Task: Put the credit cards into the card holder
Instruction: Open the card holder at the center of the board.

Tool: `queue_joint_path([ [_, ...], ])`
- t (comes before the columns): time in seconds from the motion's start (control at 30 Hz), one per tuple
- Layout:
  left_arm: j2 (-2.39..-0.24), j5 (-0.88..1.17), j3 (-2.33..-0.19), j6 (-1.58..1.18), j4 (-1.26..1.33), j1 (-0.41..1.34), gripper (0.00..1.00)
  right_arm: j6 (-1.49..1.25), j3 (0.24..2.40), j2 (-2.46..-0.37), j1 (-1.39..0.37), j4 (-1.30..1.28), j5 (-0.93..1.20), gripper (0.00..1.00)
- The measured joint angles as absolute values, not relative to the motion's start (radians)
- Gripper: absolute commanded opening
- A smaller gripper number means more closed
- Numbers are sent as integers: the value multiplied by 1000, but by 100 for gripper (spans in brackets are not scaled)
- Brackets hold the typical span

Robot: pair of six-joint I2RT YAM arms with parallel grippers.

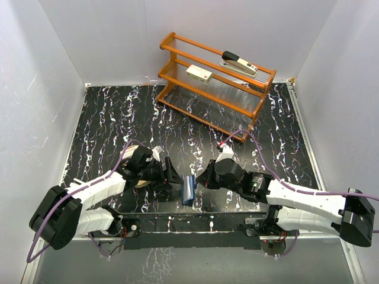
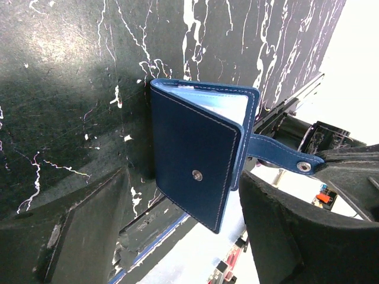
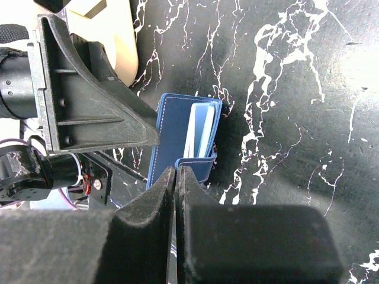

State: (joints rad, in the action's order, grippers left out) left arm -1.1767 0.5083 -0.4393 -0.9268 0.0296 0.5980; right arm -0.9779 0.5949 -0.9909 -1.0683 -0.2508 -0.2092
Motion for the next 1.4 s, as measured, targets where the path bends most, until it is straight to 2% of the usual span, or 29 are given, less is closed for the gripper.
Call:
queue_joint_path([
  [0.57, -1185, 509, -407, -928, 70, 598, 71, -1006, 595, -1015, -1068, -134, -142, 0],
  [1.4, -1207, 501, -398, -913, 64, 599, 68, -1084, 489, -859, -1058, -405, -328, 0],
])
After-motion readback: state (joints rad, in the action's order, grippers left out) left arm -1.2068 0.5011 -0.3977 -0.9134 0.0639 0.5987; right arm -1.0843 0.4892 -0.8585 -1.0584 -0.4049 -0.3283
